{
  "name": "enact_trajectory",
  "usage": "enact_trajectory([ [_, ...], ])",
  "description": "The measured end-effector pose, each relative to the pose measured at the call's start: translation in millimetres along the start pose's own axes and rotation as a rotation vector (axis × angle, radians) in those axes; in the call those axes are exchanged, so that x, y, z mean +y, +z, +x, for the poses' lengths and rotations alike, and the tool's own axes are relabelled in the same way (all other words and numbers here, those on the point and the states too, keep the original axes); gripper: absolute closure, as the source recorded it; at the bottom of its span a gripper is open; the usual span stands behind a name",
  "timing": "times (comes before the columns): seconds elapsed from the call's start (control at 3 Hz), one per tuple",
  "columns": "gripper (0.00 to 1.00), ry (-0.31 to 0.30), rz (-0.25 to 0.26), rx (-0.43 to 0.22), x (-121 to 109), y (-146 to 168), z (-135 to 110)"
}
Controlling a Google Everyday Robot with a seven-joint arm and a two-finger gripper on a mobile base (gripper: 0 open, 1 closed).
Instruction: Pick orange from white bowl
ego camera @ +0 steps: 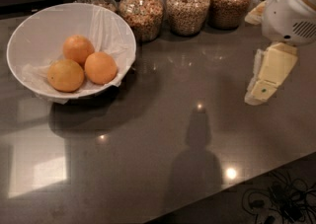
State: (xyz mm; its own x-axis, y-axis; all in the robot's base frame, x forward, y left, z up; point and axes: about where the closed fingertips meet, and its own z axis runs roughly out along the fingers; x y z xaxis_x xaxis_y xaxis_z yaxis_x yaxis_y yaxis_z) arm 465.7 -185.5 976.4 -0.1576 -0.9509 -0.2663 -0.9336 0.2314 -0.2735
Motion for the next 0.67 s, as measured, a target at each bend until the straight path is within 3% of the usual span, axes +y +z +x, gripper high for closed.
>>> enact_trajectory([
  [0.33, 0.00, -0.057, 0.028, -0.080, -25.3, 21.9, -53.4],
  [0.67, 0.00, -0.057, 0.028, -0.080, -25.3, 21.9, -53.5],
])
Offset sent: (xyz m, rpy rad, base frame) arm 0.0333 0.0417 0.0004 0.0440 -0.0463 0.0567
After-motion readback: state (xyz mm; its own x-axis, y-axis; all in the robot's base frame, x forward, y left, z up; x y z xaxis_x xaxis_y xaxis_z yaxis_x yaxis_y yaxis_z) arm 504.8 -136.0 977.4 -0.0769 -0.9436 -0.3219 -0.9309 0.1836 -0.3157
